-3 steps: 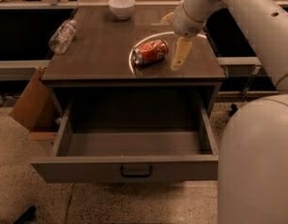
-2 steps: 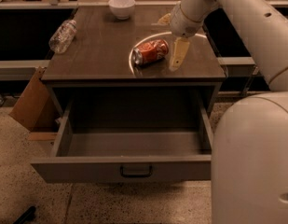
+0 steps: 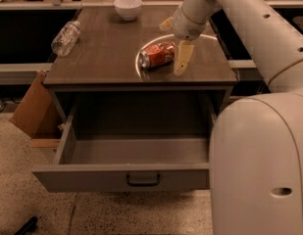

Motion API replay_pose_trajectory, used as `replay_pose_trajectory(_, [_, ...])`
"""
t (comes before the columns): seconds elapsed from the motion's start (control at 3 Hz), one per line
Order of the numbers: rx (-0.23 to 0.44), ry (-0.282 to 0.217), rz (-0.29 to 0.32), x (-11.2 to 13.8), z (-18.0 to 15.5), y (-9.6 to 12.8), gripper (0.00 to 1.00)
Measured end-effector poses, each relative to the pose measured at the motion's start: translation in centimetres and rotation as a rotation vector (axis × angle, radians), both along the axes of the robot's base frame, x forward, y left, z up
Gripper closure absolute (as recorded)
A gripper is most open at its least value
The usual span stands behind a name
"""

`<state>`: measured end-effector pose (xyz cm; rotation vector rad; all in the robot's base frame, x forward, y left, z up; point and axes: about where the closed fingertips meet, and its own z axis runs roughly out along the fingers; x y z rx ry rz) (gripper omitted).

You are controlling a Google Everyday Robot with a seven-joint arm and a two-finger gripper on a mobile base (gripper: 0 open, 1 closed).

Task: Place coke can into top drawer

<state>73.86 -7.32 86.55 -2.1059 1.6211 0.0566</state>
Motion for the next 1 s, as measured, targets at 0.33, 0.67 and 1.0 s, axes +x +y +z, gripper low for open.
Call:
replay_pose_trajectory(0.33, [-0.009, 0.022, 0.012, -0.06, -0.51, 0.46, 0.0])
replay_pose_trajectory(0.67, [-0.021, 0.042, 0.028, -0.25, -0.82, 0.98, 0.0])
replay_pose_trajectory(1.0, [-0.053, 0.06, 0.017, -0.32, -1.32, 1.23, 0.27])
